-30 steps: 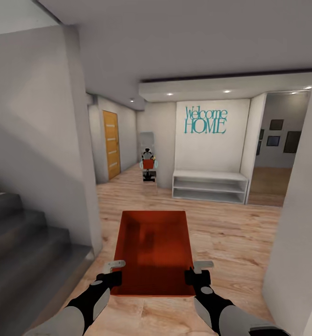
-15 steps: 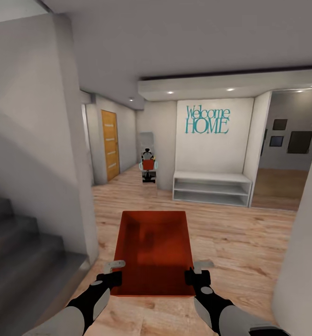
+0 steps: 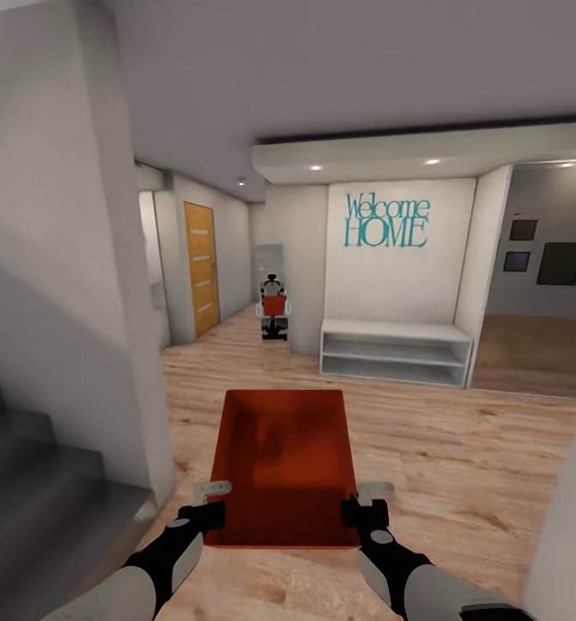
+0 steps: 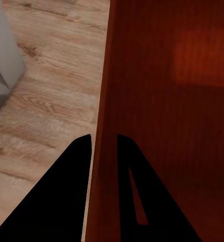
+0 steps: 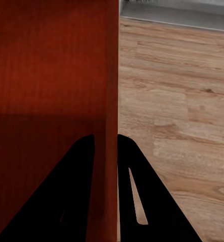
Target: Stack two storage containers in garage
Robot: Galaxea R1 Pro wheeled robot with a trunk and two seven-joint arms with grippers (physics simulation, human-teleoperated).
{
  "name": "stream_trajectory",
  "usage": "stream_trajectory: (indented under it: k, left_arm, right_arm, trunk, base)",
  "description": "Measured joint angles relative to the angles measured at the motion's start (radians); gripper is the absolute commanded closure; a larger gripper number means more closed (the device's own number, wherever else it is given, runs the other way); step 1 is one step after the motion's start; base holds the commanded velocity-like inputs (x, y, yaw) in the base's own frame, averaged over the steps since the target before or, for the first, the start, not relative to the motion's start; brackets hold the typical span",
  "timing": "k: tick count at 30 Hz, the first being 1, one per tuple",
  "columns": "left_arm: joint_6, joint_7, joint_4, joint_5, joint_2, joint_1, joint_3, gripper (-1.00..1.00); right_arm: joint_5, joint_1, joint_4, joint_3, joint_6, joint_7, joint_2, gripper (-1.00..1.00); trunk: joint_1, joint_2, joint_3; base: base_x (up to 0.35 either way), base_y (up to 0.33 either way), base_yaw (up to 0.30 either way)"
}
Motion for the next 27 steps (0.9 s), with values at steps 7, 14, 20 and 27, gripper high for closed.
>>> stream_trajectory:
  k: [7,14,20,27]
  left_arm:
    - [0.0,0.0,0.0,0.001,0.0,0.0,0.0,1.0]
    - [0.0,0.0,0.0,0.0,0.0,0.0,0.0,1.0]
    - [0.0,-0.001,0.0,0.0,0.0,0.0,0.0,1.0]
    - [0.0,-0.001,0.0,0.0,0.0,0.0,0.001,1.0]
  right_arm:
    - [0.0,0.0,0.0,0.0,0.0,0.0,0.0,1.0]
    - [0.001,0.0,0.0,0.0,0.0,0.0,0.0,1.0]
    - [0.001,0.0,0.0,0.0,0.0,0.0,0.0,1.0]
    - [0.0,0.0,0.0,0.0,0.0,0.0,0.0,1.0]
  trunk:
    - [0.0,0.0,0.0]
    - [0.0,0.0,0.0]
    - [0.0,0.0,0.0]
    - [0.0,0.0,0.0]
  base:
    - [0.321,0.0,0.0]
    - [0.321,0.0,0.0]
    - [0.321,0.0,0.0]
    - [0.321,0.0,0.0]
